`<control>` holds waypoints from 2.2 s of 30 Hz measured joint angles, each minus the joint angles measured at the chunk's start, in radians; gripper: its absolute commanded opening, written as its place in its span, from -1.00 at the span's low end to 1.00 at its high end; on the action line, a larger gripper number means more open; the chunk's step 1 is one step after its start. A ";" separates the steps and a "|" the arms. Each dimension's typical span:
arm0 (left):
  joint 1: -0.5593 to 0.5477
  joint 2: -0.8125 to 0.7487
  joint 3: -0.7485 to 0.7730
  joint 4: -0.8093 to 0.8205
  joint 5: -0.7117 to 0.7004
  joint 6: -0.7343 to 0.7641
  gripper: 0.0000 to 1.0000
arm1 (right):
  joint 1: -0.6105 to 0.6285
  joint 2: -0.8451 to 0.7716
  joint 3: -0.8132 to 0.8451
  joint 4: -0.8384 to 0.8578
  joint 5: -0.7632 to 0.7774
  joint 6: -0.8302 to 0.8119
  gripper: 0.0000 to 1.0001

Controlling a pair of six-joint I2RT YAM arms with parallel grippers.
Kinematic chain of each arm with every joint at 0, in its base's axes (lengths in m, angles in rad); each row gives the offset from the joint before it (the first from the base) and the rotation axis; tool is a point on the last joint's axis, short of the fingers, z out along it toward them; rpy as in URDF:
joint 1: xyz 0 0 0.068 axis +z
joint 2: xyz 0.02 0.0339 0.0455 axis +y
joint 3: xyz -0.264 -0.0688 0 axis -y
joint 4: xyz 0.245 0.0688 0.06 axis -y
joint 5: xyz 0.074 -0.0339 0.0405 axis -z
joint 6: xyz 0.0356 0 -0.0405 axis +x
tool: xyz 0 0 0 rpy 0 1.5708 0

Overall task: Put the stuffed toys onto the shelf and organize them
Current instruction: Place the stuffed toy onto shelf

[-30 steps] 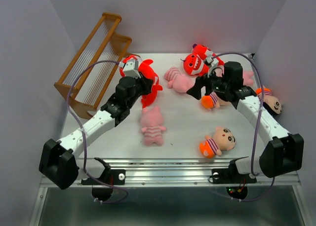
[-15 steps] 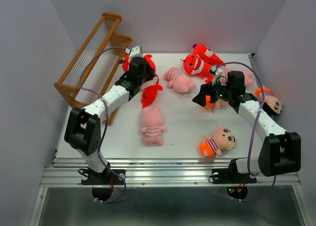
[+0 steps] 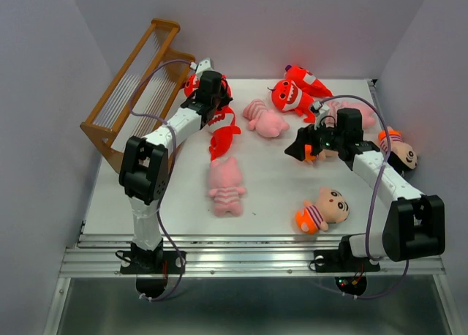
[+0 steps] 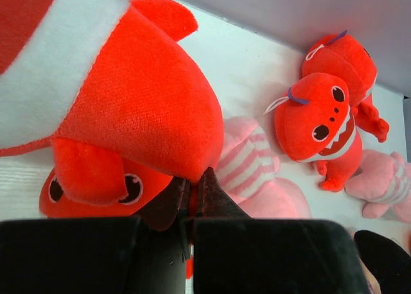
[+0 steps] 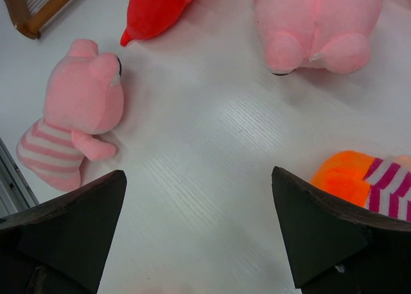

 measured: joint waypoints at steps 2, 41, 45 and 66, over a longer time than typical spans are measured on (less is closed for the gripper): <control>0.000 0.021 0.022 -0.004 0.002 -0.003 -1.00 | -0.001 0.000 -0.001 0.000 0.000 0.000 1.00; 0.100 0.438 0.506 -0.281 -0.265 -0.054 -1.00 | -0.001 -0.058 -0.002 0.008 -0.014 0.000 1.00; 0.109 0.446 0.506 -0.272 -0.273 -0.005 -1.00 | -0.001 -0.058 -0.002 0.008 -0.017 0.000 1.00; 0.156 0.497 0.533 -0.223 -0.261 0.181 -1.00 | -0.001 -0.058 -0.002 0.008 -0.018 -0.001 1.00</control>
